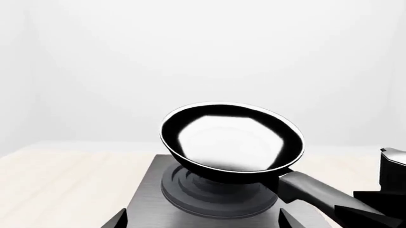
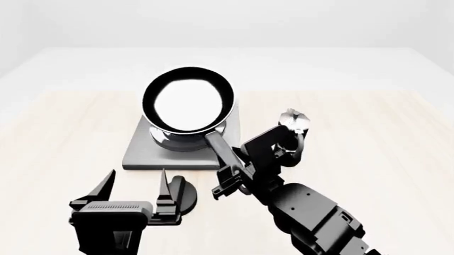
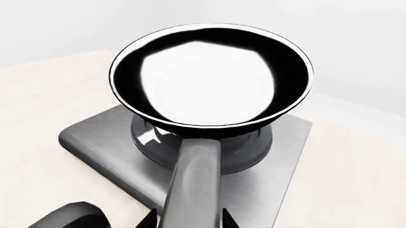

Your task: Put the frying pan on the stove.

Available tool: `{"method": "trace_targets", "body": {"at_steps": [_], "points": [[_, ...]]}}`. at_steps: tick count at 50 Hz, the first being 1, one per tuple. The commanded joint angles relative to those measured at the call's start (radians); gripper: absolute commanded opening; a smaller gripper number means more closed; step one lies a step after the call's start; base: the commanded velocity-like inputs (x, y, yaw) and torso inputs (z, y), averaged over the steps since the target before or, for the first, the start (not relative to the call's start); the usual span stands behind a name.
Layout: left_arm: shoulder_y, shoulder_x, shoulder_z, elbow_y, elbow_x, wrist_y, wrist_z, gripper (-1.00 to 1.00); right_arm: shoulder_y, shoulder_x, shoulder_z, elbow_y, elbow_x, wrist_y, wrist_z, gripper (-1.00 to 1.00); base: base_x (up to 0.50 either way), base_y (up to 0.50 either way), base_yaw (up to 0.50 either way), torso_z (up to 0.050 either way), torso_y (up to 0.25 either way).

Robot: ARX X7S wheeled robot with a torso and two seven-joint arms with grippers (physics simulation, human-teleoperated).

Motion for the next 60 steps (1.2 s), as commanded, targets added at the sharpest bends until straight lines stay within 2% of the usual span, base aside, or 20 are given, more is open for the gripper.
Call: {"method": "trace_targets", "body": {"at_steps": [1,17,18,27,40,60], "points": [[0.001,-0.003,0.000,0.002,-0.002,0.002,-0.003,1.00,0.023,-0.015,0.031,-0.014,-0.051,-0.020,0.005,-1.00,0.00,0.00,0.00,0.000,0.000],[0.002,-0.005,0.004,0.007,-0.002,0.003,-0.006,1.00,0.019,-0.008,0.028,-0.032,-0.045,-0.007,0.015,-1.00,0.00,0.00,0.00,0.001,0.002],[0.002,-0.005,0.004,0.007,-0.002,0.003,-0.006,1.00,0.019,-0.009,0.032,-0.029,-0.043,-0.006,0.019,1.00,0.00,0.00,0.00,0.000,0.000],[-0.002,-0.008,0.006,0.017,-0.004,-0.005,-0.010,1.00,0.023,-0.003,0.035,-0.041,-0.034,0.003,0.022,1.00,0.00,0.00,0.00,0.000,0.000],[-0.009,-0.005,0.012,0.004,-0.004,-0.003,-0.009,1.00,0.010,0.090,0.090,-0.350,0.032,0.050,0.129,1.00,0.00,0.00,0.00,0.000,0.000],[-0.044,-0.025,-0.004,0.058,-0.017,-0.047,-0.030,1.00,-0.064,0.168,0.189,-0.543,0.067,0.005,0.271,1.00,0.00,0.00,0.00,0.000,0.000]]}}
